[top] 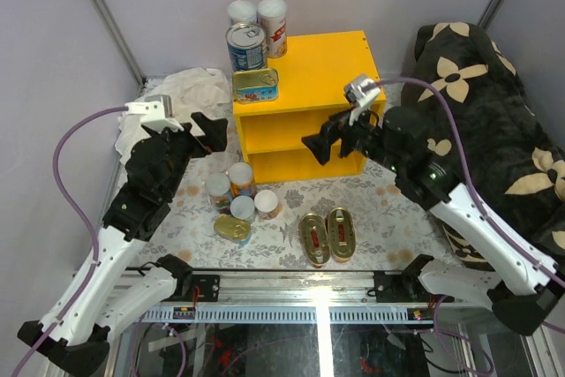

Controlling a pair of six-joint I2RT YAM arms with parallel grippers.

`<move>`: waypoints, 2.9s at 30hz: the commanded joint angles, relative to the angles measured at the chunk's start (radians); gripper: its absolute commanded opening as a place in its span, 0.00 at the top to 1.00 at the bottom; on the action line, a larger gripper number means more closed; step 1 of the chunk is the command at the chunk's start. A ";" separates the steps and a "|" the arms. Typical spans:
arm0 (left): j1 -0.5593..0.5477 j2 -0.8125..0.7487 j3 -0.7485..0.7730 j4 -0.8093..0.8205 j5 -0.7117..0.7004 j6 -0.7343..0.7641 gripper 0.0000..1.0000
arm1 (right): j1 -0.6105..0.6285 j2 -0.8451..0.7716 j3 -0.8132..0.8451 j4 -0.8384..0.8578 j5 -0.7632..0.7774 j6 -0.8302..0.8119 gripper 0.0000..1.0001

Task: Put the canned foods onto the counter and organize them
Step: Pick up the canned food from the center of the board.

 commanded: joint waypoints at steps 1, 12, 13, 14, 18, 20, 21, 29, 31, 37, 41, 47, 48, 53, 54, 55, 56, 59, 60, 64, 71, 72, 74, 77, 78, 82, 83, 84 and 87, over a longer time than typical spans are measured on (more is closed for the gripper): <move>0.005 -0.065 -0.103 -0.070 0.049 0.004 0.00 | 0.006 -0.121 -0.149 0.116 -0.193 -0.033 0.00; 0.005 -0.126 -0.234 -0.126 0.051 -0.019 0.00 | 0.082 0.079 -0.433 0.392 -0.486 0.094 0.00; 0.005 -0.120 -0.236 -0.128 0.051 -0.019 0.00 | 0.103 0.088 -0.473 0.476 -0.473 0.099 0.00; 0.005 -0.115 -0.236 -0.132 0.052 -0.018 0.00 | 0.123 0.101 -0.519 0.566 -0.436 0.112 0.00; 0.006 -0.080 -0.235 -0.149 0.058 -0.012 0.01 | 0.201 0.191 -0.620 0.850 -0.229 0.136 0.00; 0.008 -0.069 -0.231 -0.158 0.058 -0.011 0.00 | 0.231 0.248 -0.625 0.916 -0.158 0.120 0.00; 0.007 -0.067 -0.230 -0.161 0.056 -0.010 0.00 | 0.243 0.279 -0.625 0.945 -0.134 0.110 0.00; 0.016 -0.066 -0.230 -0.163 0.068 -0.005 0.00 | 0.271 0.505 -0.513 1.106 -0.146 0.087 0.01; 0.017 -0.070 -0.232 -0.167 0.067 -0.009 0.00 | 0.282 0.549 -0.479 1.121 -0.144 0.074 0.02; 0.021 -0.071 -0.236 -0.184 0.080 -0.026 0.00 | 0.311 0.641 -0.454 1.253 -0.005 0.064 0.03; 0.023 -0.063 -0.238 -0.190 0.090 -0.027 0.00 | 0.339 0.696 -0.444 1.317 0.094 0.048 0.10; 0.028 -0.048 -0.236 -0.190 0.106 -0.023 0.00 | 0.398 0.753 -0.417 1.371 0.276 -0.013 0.07; 0.028 -0.046 -0.237 -0.191 0.109 -0.023 0.00 | 0.406 0.761 -0.416 1.383 0.307 -0.017 0.06; 0.030 -0.035 -0.237 -0.195 0.111 -0.021 0.00 | 0.428 0.788 -0.418 1.460 0.415 -0.028 0.06; 0.031 -0.030 -0.236 -0.198 0.113 -0.020 0.00 | 0.430 0.793 -0.417 1.469 0.413 -0.025 0.08; 0.031 -0.024 -0.235 -0.200 0.114 -0.020 0.00 | 0.432 0.799 -0.414 1.473 0.410 -0.023 0.10; 0.031 -0.019 -0.234 -0.205 0.112 -0.024 0.00 | 0.433 0.804 -0.410 1.472 0.401 -0.020 0.13; 0.038 0.014 -0.224 -0.231 0.093 -0.044 0.00 | 0.444 0.812 -0.399 1.475 0.370 -0.009 0.25; 0.041 0.026 -0.221 -0.240 0.092 -0.052 0.00 | 0.449 0.813 -0.398 1.476 0.356 -0.005 0.28; 0.056 0.054 -0.219 -0.252 0.109 -0.078 0.00 | 0.464 0.822 -0.396 1.475 0.316 0.027 0.38; 0.083 0.115 -0.208 -0.250 0.146 -0.093 0.00 | 0.487 0.837 -0.390 1.492 0.254 0.059 0.41; 0.086 0.124 -0.206 -0.250 0.148 -0.092 0.00 | 0.489 0.839 -0.388 1.494 0.256 0.064 0.40; 0.090 0.140 -0.198 -0.251 0.148 -0.087 0.00 | 0.490 0.840 -0.390 1.497 0.274 0.067 0.29; 0.099 0.157 -0.191 -0.247 0.152 -0.084 0.01 | 0.489 0.833 -0.399 1.495 0.335 0.049 0.09; 0.102 0.162 -0.188 -0.246 0.154 -0.084 0.01 | 0.490 0.831 -0.398 1.495 0.353 0.035 0.07; 0.127 0.178 -0.183 -0.248 0.163 -0.089 0.04 | 0.489 0.838 -0.376 1.468 0.415 -0.023 0.03; 0.137 0.179 -0.183 -0.247 0.169 -0.090 0.04 | 0.488 0.842 -0.370 1.466 0.423 -0.034 0.03; 0.146 0.177 -0.183 -0.248 0.175 -0.092 0.05 | 0.488 0.844 -0.363 1.463 0.430 -0.043 0.03; 0.166 0.180 -0.182 -0.255 0.181 -0.088 0.05 | 0.479 0.852 -0.340 1.432 0.429 -0.046 0.06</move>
